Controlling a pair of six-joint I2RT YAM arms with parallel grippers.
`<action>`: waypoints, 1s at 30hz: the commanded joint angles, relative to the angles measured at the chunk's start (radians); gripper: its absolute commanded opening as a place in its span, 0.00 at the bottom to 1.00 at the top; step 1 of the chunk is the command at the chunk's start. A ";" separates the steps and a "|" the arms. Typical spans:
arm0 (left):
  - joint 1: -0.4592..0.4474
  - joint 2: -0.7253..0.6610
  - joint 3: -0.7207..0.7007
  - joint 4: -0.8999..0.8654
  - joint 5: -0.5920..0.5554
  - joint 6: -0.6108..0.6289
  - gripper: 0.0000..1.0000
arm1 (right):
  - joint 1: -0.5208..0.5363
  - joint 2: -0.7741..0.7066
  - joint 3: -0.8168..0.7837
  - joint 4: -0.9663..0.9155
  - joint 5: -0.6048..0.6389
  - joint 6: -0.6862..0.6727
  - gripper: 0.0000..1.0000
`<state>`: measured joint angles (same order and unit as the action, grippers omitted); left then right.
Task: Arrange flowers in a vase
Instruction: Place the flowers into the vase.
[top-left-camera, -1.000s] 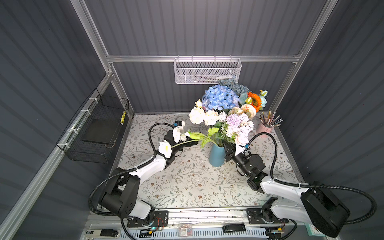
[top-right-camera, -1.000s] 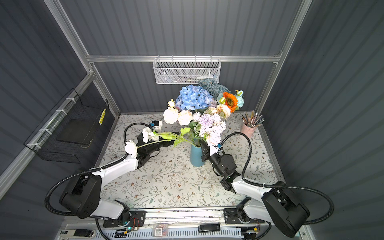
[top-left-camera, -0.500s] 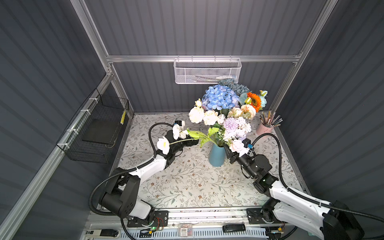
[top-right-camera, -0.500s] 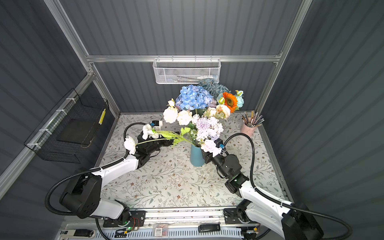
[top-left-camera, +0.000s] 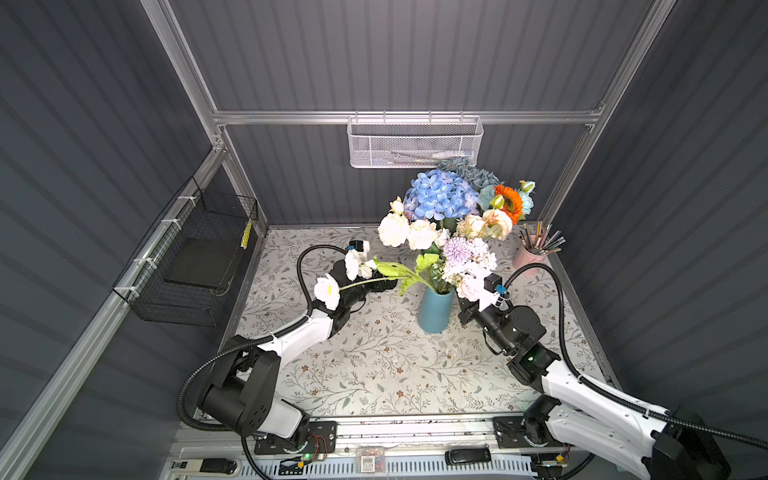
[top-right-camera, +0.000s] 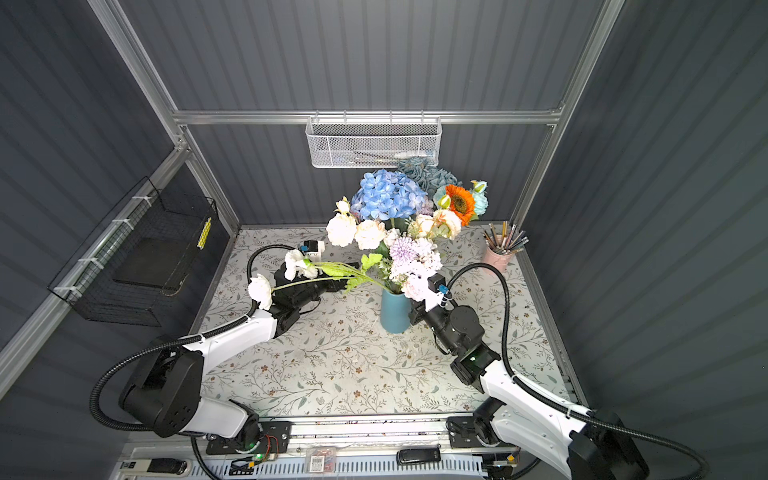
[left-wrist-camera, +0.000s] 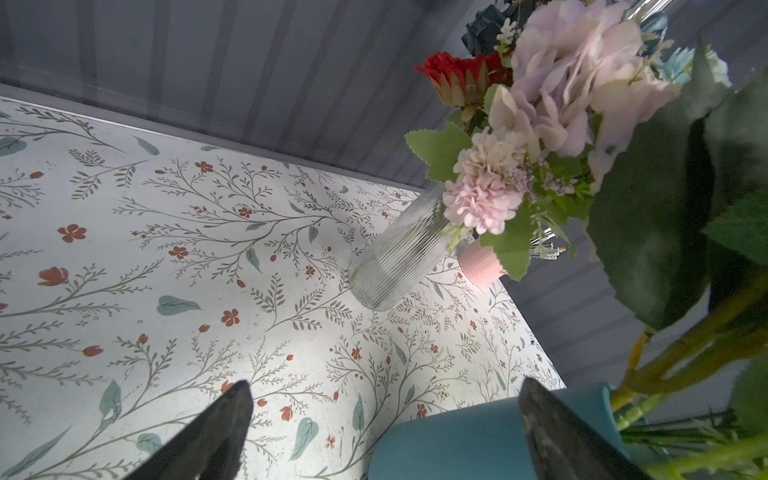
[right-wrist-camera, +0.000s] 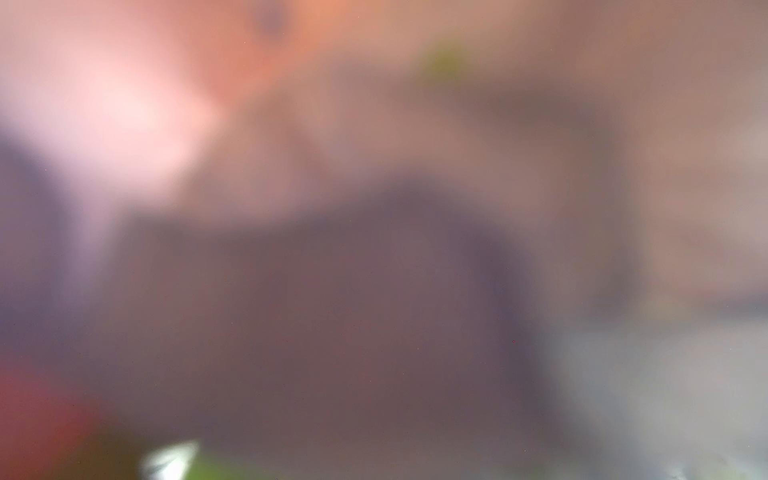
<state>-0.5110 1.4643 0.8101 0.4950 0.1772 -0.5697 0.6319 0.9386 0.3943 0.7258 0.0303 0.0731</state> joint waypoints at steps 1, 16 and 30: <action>-0.004 -0.023 -0.010 0.012 0.005 0.010 1.00 | 0.003 0.016 0.022 0.016 -0.028 0.046 0.02; -0.006 -0.011 -0.018 0.031 0.014 0.000 1.00 | 0.025 0.052 -0.001 -0.073 -0.013 0.093 0.20; -0.007 -0.001 -0.017 0.051 0.020 -0.013 1.00 | 0.025 -0.177 0.018 -0.190 0.030 -0.016 0.79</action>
<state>-0.5117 1.4643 0.8062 0.5186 0.1783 -0.5713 0.6537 0.7708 0.3912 0.5365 0.0448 0.0967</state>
